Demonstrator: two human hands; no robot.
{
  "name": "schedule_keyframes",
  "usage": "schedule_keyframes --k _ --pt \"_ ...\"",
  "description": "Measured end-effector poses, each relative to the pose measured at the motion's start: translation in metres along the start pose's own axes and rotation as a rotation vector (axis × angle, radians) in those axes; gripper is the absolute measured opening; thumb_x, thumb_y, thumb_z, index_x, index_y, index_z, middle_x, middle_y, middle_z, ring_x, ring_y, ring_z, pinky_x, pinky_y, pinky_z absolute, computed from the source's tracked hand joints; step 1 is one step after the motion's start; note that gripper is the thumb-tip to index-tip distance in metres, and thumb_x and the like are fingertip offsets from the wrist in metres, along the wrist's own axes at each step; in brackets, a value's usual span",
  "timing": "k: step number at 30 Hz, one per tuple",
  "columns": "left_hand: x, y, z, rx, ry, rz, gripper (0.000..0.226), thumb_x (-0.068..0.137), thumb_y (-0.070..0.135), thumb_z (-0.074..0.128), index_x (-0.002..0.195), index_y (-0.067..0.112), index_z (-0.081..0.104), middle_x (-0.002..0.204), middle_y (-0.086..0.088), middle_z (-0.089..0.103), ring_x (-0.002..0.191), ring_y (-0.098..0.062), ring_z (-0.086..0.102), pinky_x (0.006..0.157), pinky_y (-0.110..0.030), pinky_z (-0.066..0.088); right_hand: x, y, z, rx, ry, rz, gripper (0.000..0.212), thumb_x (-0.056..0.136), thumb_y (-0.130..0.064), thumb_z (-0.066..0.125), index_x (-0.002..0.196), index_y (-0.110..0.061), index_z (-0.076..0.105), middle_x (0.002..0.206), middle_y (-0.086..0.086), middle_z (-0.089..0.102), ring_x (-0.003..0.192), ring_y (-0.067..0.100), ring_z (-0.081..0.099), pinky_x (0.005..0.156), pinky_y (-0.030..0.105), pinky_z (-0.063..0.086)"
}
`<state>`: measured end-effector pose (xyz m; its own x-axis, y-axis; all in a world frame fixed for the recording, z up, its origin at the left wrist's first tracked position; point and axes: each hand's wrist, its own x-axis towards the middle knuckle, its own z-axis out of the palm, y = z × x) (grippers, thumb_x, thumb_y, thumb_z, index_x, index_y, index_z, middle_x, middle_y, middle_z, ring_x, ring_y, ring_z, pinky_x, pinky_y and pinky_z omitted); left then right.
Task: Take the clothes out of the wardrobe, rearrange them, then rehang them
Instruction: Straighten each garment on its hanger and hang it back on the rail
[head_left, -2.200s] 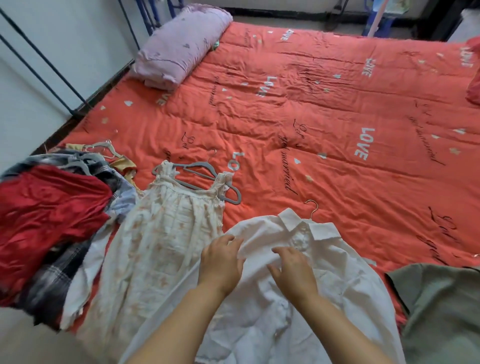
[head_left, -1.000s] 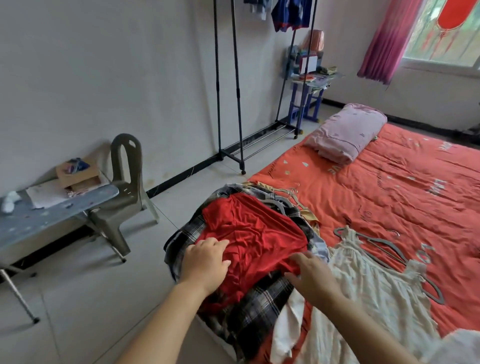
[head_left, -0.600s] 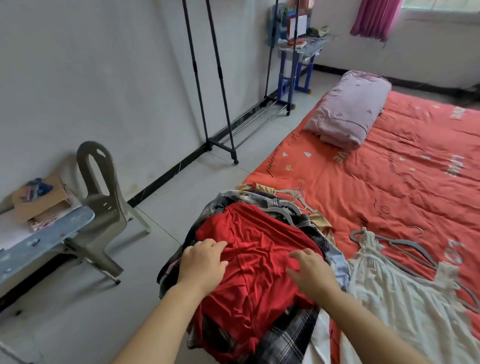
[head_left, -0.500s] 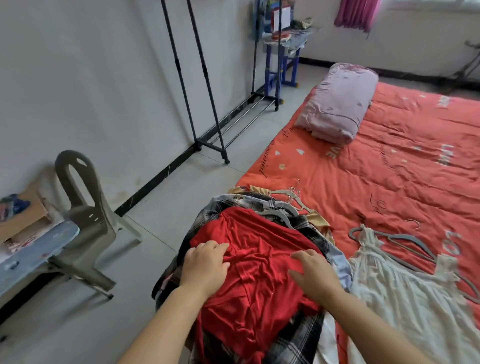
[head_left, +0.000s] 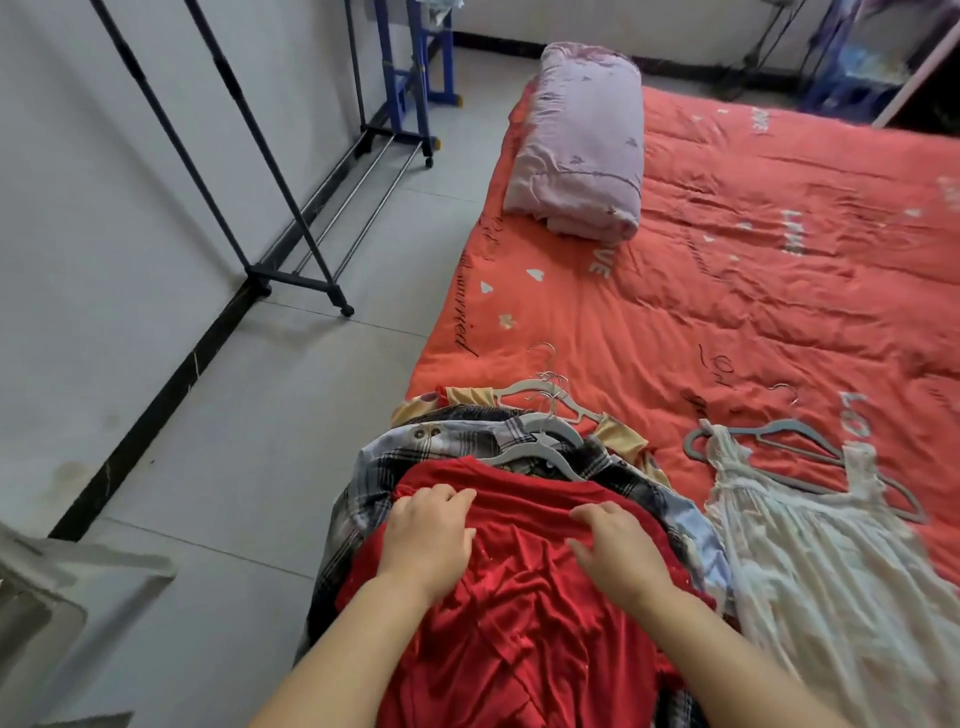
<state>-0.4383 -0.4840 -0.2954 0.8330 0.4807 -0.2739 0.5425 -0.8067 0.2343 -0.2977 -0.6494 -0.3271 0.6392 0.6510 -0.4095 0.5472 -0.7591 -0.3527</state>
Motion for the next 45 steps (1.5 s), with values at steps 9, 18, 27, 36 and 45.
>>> schedule_keyframes --k 9,18,27,36,45 --pt "0.052 -0.017 0.047 -0.104 -0.001 0.026 0.048 0.095 0.035 0.045 0.141 0.025 0.038 0.129 0.007 0.049 0.119 -0.015 0.045 0.099 -0.029 0.031 0.107 0.008 0.029 -0.113 0.076 0.049 0.040 0.092 -0.028 0.050 0.131 -0.018 0.047 0.128 0.003 0.048 0.118 0.024 0.046 0.092 0.035 0.042" --pt "0.079 -0.012 0.097 -0.172 0.042 0.027 0.044 0.073 0.024 0.075 0.115 0.015 0.065 0.097 0.002 0.064 0.088 -0.022 0.063 0.078 -0.039 0.049 0.171 0.035 0.071 -0.254 0.216 -0.030 0.031 0.086 -0.016 0.059 0.116 -0.014 0.059 0.108 0.010 0.060 0.101 0.034 0.054 0.077 0.040 0.045" --pt "0.073 0.007 0.065 -0.149 0.220 0.051 0.050 0.057 0.016 0.085 0.105 0.012 0.069 0.088 0.001 0.066 0.079 -0.021 0.066 0.063 -0.035 0.054 0.125 0.030 0.038 0.025 0.567 -0.260 0.026 0.061 -0.005 0.071 0.087 -0.010 0.067 0.073 0.006 0.067 0.056 0.030 0.062 0.057 0.033 0.050" --pt "0.017 0.053 -0.008 -0.080 0.302 0.116 0.049 0.073 0.024 0.076 0.120 0.015 0.063 0.104 -0.002 0.064 0.096 -0.023 0.063 0.077 -0.039 0.051 -0.002 0.005 -0.017 0.173 0.689 -0.355 0.038 0.056 -0.005 0.084 0.084 -0.019 0.063 0.078 -0.007 0.062 0.063 0.015 0.060 0.064 0.032 0.047" --pt "-0.074 0.087 -0.038 -0.277 0.454 0.384 0.040 0.083 0.032 0.052 0.120 0.021 0.062 0.075 0.011 0.062 0.070 -0.015 0.061 0.074 -0.041 0.052 -0.136 -0.005 -0.060 0.288 0.852 -0.340 0.029 0.066 -0.012 0.070 0.089 -0.025 0.058 0.077 -0.006 0.061 0.059 0.013 0.059 0.054 0.030 0.052"
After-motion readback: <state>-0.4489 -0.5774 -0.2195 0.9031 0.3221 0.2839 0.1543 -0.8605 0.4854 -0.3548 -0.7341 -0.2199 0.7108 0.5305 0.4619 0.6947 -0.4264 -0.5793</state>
